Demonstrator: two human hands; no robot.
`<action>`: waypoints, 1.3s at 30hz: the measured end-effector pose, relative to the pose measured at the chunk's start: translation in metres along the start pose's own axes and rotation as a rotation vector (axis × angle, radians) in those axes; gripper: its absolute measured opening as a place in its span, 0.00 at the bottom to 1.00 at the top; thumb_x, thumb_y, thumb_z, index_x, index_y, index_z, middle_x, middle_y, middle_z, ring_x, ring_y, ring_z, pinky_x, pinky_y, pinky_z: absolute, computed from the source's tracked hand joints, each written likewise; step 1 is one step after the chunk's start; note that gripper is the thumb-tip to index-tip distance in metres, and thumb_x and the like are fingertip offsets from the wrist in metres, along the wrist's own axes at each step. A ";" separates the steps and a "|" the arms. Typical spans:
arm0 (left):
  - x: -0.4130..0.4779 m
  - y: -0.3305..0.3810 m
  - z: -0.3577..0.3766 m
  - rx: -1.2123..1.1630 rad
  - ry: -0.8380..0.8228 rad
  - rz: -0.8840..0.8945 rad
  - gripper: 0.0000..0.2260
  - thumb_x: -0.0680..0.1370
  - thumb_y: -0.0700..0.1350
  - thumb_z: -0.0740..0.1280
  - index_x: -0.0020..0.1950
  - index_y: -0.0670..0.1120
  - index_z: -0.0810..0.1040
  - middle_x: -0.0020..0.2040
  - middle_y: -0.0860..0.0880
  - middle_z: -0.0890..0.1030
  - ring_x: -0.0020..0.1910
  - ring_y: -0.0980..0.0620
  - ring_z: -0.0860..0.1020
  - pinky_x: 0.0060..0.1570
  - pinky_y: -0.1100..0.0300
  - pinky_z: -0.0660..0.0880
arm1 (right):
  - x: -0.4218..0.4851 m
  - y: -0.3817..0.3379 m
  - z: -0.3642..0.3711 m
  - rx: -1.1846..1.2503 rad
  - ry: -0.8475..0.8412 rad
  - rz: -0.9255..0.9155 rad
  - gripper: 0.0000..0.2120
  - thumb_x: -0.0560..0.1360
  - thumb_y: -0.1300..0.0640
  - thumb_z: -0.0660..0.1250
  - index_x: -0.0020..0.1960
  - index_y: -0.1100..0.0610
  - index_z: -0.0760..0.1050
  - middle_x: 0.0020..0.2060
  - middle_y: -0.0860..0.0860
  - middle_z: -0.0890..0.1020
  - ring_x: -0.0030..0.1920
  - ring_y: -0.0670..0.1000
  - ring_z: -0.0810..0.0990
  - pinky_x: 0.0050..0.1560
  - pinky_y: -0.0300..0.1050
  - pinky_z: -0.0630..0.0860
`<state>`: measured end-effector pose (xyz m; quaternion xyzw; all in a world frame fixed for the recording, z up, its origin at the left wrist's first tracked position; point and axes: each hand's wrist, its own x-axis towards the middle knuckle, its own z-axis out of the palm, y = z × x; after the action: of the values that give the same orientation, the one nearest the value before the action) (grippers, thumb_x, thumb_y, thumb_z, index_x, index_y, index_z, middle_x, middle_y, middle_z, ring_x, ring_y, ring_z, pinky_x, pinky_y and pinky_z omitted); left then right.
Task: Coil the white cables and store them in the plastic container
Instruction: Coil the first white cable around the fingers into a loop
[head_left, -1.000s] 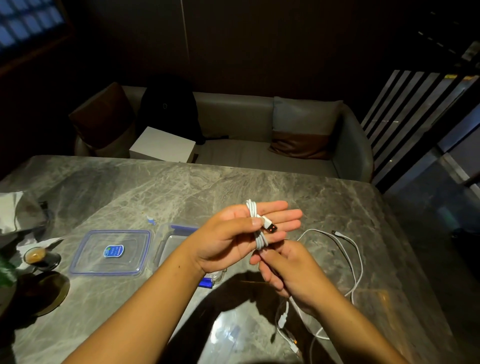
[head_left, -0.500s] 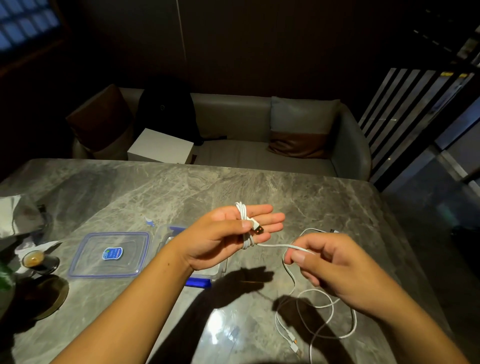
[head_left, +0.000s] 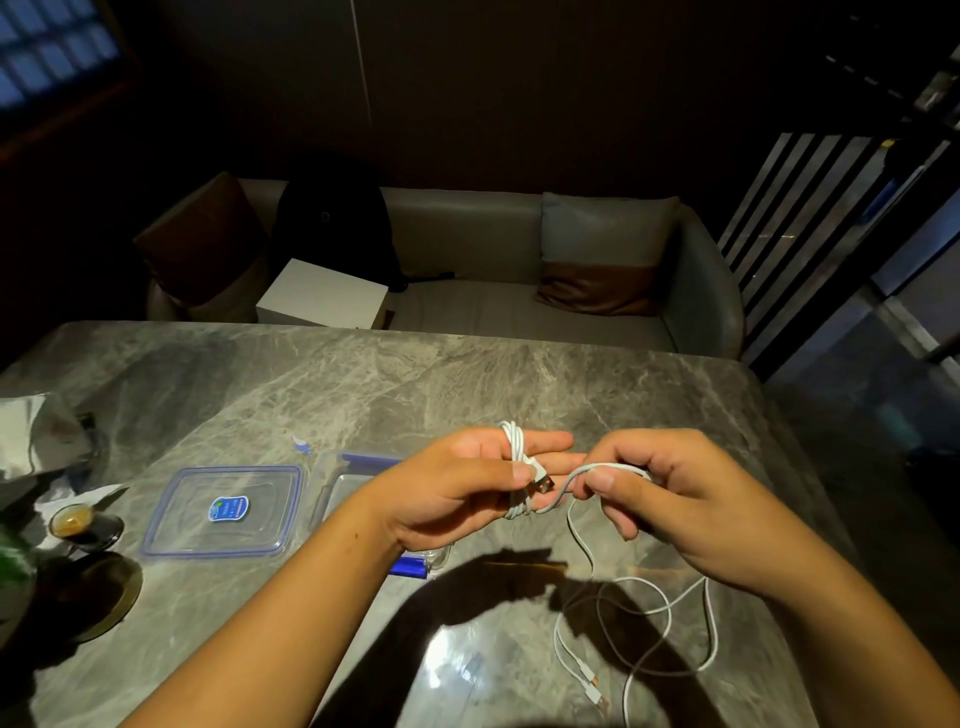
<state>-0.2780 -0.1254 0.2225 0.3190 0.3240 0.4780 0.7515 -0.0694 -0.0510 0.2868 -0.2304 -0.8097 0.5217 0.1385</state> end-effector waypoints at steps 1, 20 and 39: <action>0.000 0.000 0.001 0.020 -0.017 -0.006 0.23 0.78 0.34 0.59 0.74 0.35 0.64 0.66 0.38 0.77 0.62 0.46 0.78 0.66 0.54 0.73 | 0.002 0.000 0.000 0.008 0.003 0.002 0.13 0.80 0.60 0.64 0.39 0.49 0.80 0.27 0.52 0.78 0.26 0.41 0.71 0.32 0.32 0.67; 0.002 -0.018 0.012 0.177 -0.078 -0.023 0.10 0.80 0.34 0.60 0.59 0.34 0.76 0.51 0.44 0.82 0.53 0.51 0.81 0.58 0.59 0.75 | 0.048 0.006 0.010 -0.405 -0.097 -0.030 0.09 0.79 0.51 0.64 0.40 0.47 0.75 0.32 0.45 0.79 0.35 0.44 0.77 0.37 0.44 0.73; -0.002 -0.012 0.015 0.052 -0.222 0.041 0.23 0.77 0.27 0.53 0.73 0.33 0.65 0.69 0.32 0.72 0.68 0.35 0.73 0.66 0.52 0.72 | 0.052 0.039 0.007 0.135 0.058 0.010 0.09 0.79 0.63 0.65 0.48 0.57 0.84 0.42 0.50 0.86 0.45 0.49 0.84 0.47 0.40 0.79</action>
<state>-0.2608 -0.1334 0.2218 0.3959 0.2444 0.4466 0.7643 -0.1088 -0.0163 0.2477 -0.2397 -0.7672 0.5688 0.1742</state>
